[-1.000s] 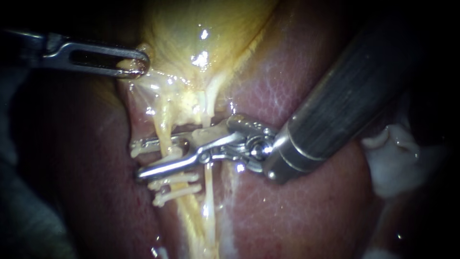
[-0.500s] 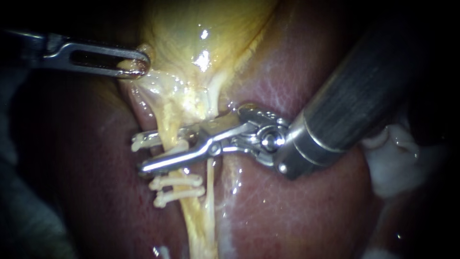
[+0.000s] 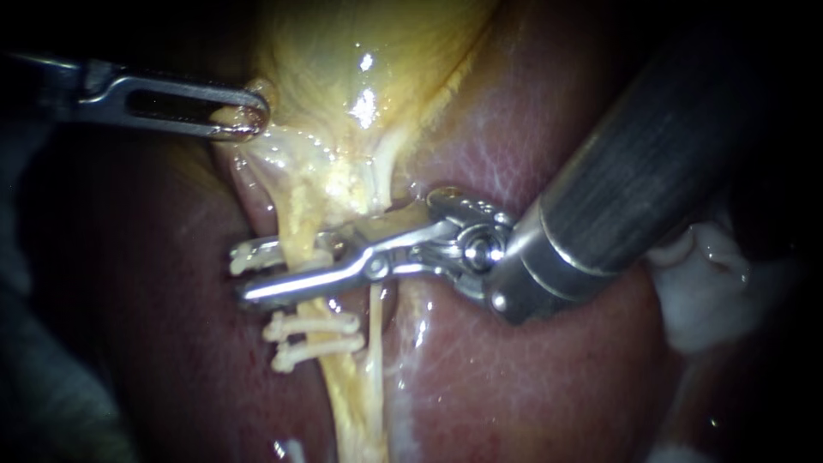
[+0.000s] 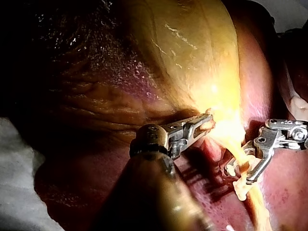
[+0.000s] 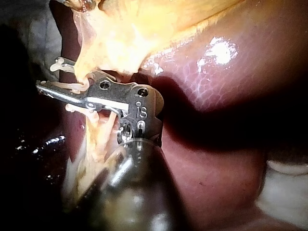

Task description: Clipping third clip left tube

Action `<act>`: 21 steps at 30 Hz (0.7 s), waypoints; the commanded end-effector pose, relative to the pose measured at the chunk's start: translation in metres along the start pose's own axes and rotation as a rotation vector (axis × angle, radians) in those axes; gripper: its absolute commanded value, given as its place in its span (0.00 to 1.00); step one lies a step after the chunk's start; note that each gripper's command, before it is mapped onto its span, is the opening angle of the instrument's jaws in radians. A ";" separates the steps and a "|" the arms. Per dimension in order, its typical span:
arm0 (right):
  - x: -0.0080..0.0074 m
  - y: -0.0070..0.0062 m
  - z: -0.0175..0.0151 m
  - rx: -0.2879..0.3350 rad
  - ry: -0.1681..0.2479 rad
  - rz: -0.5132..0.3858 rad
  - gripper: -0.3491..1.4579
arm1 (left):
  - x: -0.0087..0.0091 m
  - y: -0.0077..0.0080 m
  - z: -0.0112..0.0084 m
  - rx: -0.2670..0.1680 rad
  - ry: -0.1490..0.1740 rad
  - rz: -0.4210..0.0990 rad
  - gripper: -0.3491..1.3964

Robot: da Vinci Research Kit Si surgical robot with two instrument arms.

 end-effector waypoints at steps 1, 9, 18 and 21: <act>-0.0001 0.0001 -0.0001 -0.001 -0.001 -0.002 0.23 | 0.0000 0.0000 0.0000 0.000 0.000 0.000 0.00; -0.0004 -0.0001 -0.0003 -0.015 -0.004 0.045 0.00 | 0.0000 0.0000 0.0000 0.000 0.000 0.000 0.00; -0.0010 0.0002 -0.0003 -0.015 -0.005 0.047 0.00 | 0.0000 0.0000 0.0000 0.000 0.000 0.000 0.00; -0.0010 0.0002 -0.0003 -0.008 -0.011 0.048 0.00 | 0.0000 0.0000 0.0000 0.000 0.000 0.000 0.00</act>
